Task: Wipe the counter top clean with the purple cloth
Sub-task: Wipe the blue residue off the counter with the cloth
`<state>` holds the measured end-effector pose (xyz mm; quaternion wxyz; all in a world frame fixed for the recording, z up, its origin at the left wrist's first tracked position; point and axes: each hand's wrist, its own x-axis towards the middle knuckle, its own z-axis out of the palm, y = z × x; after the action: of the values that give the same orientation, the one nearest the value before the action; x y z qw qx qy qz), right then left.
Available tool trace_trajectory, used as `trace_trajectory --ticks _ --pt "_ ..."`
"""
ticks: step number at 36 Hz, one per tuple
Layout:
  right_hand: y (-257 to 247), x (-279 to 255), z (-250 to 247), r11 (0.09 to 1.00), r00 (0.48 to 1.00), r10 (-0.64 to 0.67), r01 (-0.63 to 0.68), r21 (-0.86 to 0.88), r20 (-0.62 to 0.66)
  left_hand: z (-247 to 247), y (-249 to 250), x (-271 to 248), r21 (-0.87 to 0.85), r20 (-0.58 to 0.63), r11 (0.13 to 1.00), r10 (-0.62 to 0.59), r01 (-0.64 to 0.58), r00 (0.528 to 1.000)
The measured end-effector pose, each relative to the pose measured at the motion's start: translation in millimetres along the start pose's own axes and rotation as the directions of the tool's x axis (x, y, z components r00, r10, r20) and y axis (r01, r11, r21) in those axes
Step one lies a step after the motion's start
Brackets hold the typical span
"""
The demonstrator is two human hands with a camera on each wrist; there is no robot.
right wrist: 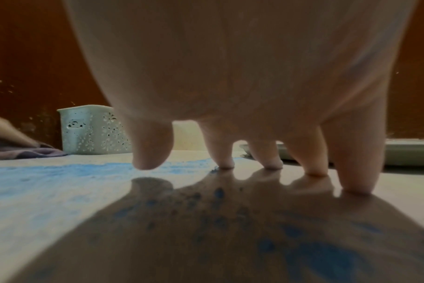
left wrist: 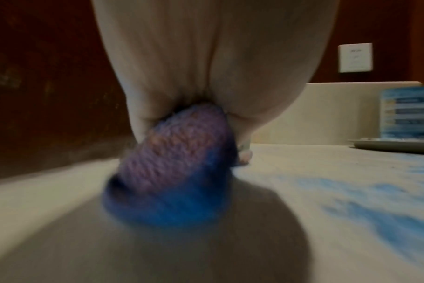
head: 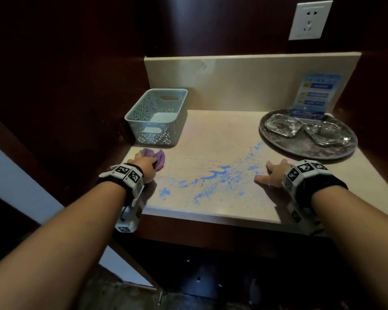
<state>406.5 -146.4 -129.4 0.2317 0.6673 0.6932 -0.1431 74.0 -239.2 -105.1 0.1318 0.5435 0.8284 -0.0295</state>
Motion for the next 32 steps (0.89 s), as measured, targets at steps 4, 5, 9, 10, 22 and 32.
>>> trace_trajectory --ticks 4,5,9,10,22,32 --pt "0 2 0 1.000 1.000 0.011 -0.011 0.003 0.013 7 17 -2 -0.045 0.031 0.999 0.004 -0.002 1.000" --pt "-1 2 0 1.000 1.000 0.011 -0.011 0.000 0.010 8 24 -4 -0.065 0.041 0.998 0.029 -0.026 0.999" --pt "-2 4 1 1.000 1.000 0.013 -0.013 -0.009 0.016 20 69 -20 -0.052 0.064 0.988 0.148 -0.145 0.987" --pt "-3 3 1 1.000 1.000 0.015 -0.015 -0.011 0.013 25 81 -24 -0.049 0.070 0.985 0.171 -0.168 0.983" --pt "-3 -4 -2 1.000 1.000 0.013 -0.013 0.006 -0.010 -5 8 -23 -0.138 -0.192 0.983 0.089 -0.117 0.977" --pt "1 5 -1 1.000 1.000 -0.025 0.025 0.008 -0.013 32 -14 -23 -0.350 -0.126 0.934 -0.127 0.075 0.984"
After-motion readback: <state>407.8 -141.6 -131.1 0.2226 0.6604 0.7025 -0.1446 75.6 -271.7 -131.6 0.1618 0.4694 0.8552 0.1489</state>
